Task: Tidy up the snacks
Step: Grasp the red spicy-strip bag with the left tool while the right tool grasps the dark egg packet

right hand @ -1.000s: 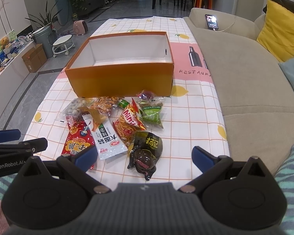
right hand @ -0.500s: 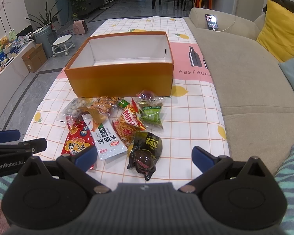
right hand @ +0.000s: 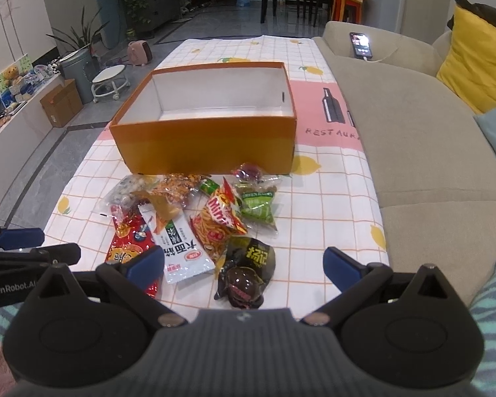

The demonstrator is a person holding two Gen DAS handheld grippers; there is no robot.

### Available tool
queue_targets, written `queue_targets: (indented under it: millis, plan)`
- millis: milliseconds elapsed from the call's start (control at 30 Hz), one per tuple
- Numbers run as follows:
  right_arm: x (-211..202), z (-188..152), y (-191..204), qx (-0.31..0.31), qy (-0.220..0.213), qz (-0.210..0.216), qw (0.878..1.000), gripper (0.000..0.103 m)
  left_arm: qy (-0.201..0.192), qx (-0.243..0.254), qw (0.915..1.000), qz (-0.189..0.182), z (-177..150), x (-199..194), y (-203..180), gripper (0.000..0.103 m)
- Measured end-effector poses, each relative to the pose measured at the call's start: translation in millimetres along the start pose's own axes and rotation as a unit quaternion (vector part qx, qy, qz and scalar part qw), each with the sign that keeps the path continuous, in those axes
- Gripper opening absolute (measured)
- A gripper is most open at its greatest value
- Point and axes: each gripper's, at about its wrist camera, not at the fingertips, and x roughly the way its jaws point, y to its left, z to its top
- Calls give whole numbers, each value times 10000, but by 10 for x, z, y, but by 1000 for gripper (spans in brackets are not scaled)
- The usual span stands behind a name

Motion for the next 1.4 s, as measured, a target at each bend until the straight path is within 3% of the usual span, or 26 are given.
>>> queue_targets:
  millis: [100,200,467,800,867,933,1233,1400]
  plan:
    - [122,11,3,-114,106,68,9999,85,115,-150,9995,-267,56,81,43,60]
    - [296,-6,-40,-32,222,168,9996,74,415,-309,9980,-361,123,254,85,83]
    - [888,-39,-119,121,906,90,9958,74,1202,-381,9917,-233,215,800,117,85]
    - [1349,-91,-170,63,1428,33,9897,71,1815,-417,9825,-23,136,1396,144,89]
    - [1429,-111,-185,103,1566,34,9876,71,1878,-415,9813,29,116,1467,147,89]
    - [1493,-122,-190,135,1648,83,9862,71,1903,-424,9808,-25,118,1526,152,95]
    - [1616,-173,-138,140,1791,259,9834,69,2019,-532,9779,-124,112,1730,169,99]
    - [1595,-180,-110,69,1683,285,9853,59,1897,-165,9816,130,87,1788,38,99]
